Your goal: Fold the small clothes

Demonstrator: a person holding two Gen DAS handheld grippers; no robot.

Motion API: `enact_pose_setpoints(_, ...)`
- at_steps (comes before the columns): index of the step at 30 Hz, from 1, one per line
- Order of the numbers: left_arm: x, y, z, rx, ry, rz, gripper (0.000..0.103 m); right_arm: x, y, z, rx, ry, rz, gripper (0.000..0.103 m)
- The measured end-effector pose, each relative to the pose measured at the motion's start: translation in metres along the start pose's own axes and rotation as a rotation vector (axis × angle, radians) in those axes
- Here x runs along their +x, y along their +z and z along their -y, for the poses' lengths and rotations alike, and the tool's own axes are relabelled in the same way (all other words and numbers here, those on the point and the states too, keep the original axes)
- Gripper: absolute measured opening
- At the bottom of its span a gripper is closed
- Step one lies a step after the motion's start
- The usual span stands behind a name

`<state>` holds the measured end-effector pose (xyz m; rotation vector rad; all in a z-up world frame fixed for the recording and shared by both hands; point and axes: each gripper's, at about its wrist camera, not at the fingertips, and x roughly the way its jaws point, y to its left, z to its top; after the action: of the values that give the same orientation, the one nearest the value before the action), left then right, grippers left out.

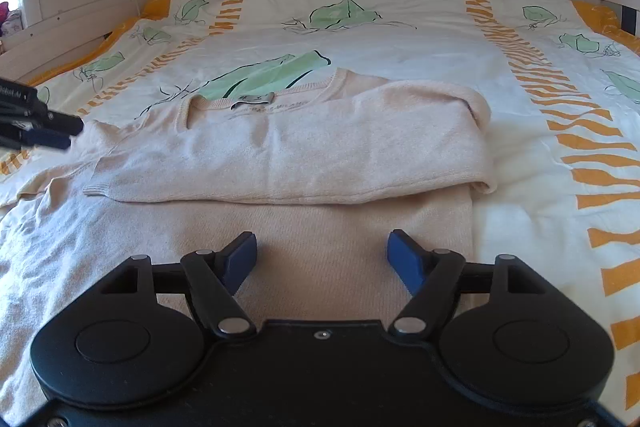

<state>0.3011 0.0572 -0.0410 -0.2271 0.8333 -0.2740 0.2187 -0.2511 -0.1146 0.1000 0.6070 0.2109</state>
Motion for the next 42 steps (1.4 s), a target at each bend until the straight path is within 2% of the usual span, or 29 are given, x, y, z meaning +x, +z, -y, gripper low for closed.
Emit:
enact_pose_setpoints(6, 0.026, -0.014, 0.009, 0.018, -0.003, -0.058, 0.050, 0.001, -0.001, -0.001, -0.003, 0.005, -0.001, 0.076)
enact_pose_setpoints(10, 0.038, -0.009, 0.008, -0.011, 0.036, -0.051, 0.050, 0.001, -0.001, -0.001, -0.001, 0.006, 0.000, 0.077)
enact_pose_setpoints(13, 0.031, -0.010, 0.006, -0.063, 0.086, -0.008, 0.051, 0.001, -0.001, -0.001, 0.000, 0.007, 0.000, 0.077)
enact_pose_setpoints(15, 0.025, -0.014, 0.003, -0.066, 0.130, 0.023, 0.054, 0.001, -0.001, -0.001, 0.000, 0.010, 0.000, 0.077)
enact_pose_setpoints(16, 0.025, -0.016, 0.001, -0.066, 0.136, 0.022, 0.062, 0.001, -0.001, -0.001, 0.000, 0.012, 0.000, 0.078)
enact_pose_setpoints(17, 0.027, -0.017, -0.002, -0.074, 0.125, 0.009, 0.066, 0.001, -0.001, -0.001, 0.000, 0.013, -0.001, 0.078)
enact_pose_setpoints(19, 0.032, -0.020, -0.006, -0.103, 0.080, -0.021, 0.067, 0.001, 0.000, -0.001, -0.003, 0.012, -0.001, 0.078)
enact_pose_setpoints(24, 0.040, -0.013, 0.001, -0.112, -0.001, -0.012, 0.068, 0.001, -0.001, -0.002, -0.005, 0.010, -0.002, 0.078)
enact_pose_setpoints(25, 0.042, -0.011, 0.002, -0.120, -0.011, -0.005, 0.063, 0.001, -0.001, -0.002, -0.004, 0.010, -0.001, 0.078)
enact_pose_setpoints(26, 0.043, -0.010, 0.003, -0.130, -0.026, 0.010, 0.037, 0.001, -0.001, -0.002, -0.004, 0.010, -0.001, 0.078)
enact_pose_setpoints(27, 0.043, -0.008, 0.003, -0.136, -0.028, 0.018, 0.015, 0.001, -0.001, -0.002, -0.005, 0.010, -0.001, 0.078)
enact_pose_setpoints(28, 0.044, -0.006, 0.005, -0.137, -0.020, 0.015, 0.006, 0.001, -0.001, -0.002, -0.005, 0.010, -0.002, 0.078)
enact_pose_setpoints(30, 0.040, -0.001, 0.010, -0.108, -0.019, 0.020, 0.006, 0.001, -0.001, -0.002, -0.005, 0.010, -0.002, 0.078)
enact_pose_setpoints(33, 0.016, 0.010, 0.017, -0.047, -0.050, 0.081, 0.006, 0.001, -0.001, -0.002, -0.002, 0.012, -0.001, 0.078)
enact_pose_setpoints(36, -0.008, 0.024, 0.012, -0.025, -0.049, 0.124, 0.006, 0.000, 0.000, 0.000, 0.008, 0.023, -0.002, 0.079)
enact_pose_setpoints(38, -0.017, 0.033, 0.001, -0.027, -0.018, 0.137, 0.006, -0.002, 0.003, 0.003, 0.024, 0.042, -0.003, 0.079)
enact_pose_setpoints(42, -0.018, 0.037, -0.023, -0.012, 0.088, 0.127, 0.006, -0.012, 0.008, 0.007, 0.042, 0.040, 0.004, 0.079)
